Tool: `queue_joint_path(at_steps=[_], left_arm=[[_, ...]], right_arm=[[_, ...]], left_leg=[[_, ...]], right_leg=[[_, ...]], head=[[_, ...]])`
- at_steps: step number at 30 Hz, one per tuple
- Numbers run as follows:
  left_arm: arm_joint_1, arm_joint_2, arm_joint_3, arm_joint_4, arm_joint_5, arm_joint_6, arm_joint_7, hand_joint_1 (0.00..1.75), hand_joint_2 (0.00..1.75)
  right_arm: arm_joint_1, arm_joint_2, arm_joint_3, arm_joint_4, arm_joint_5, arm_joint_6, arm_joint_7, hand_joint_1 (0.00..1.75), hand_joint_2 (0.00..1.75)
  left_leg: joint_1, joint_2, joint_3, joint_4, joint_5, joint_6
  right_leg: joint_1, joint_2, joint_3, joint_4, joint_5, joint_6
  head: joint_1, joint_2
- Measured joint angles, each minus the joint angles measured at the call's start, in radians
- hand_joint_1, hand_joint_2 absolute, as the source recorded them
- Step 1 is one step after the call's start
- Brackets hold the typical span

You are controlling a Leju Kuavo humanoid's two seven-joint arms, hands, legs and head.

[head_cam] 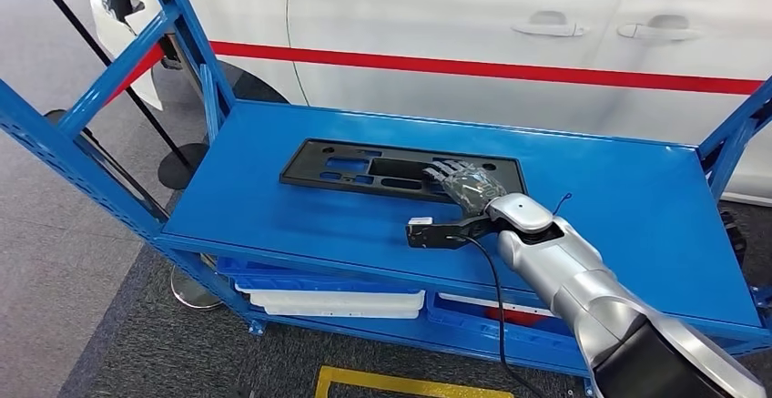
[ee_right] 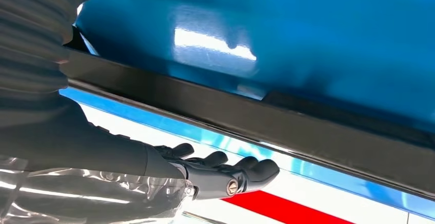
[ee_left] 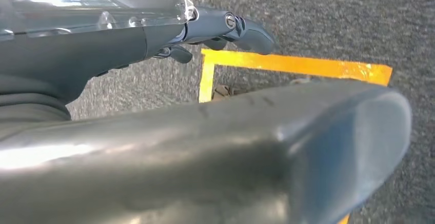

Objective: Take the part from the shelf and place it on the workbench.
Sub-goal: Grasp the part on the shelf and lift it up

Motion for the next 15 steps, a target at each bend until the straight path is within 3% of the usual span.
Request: queue_joint_path(at_steps=[3, 7, 15], left_arm=[[0.000, 0.000, 0.000, 0.000, 0.000, 0.001, 0.000, 0.00, 0.00], [0.000, 0.000, 0.000, 0.000, 0.001, 0.002, 0.001, 0.00, 0.00], [0.000, 0.000, 0.000, 0.000, 0.001, 0.002, 0.001, 0.00, 0.00]], right_arm=[[0.000, 0.000, 0.000, 0.000, 0.000, 0.005, 0.000, 0.00, 1.75], [-0.001, -0.001, 0.000, 0.000, 0.000, 0.008, -0.001, 0.00, 1.75], [-0.001, -0.001, 0.000, 0.000, 0.000, 0.011, -0.002, 0.00, 1.75]], left_leg=[[0.001, 0.000, 0.002, -0.005, 0.001, -0.009], [0.004, 0.000, 0.004, -0.008, 0.001, -0.033], [0.003, 0.000, 0.000, -0.003, 0.001, -0.035]], right_leg=[[0.002, 0.000, 0.000, 0.000, -0.001, -0.004], [0.004, 0.000, 0.001, 0.001, -0.002, -0.005], [0.003, -0.001, 0.002, 0.002, 0.000, -0.003]], head=[[0.000, 0.000], [0.000, 0.000], [0.000, 0.000]])
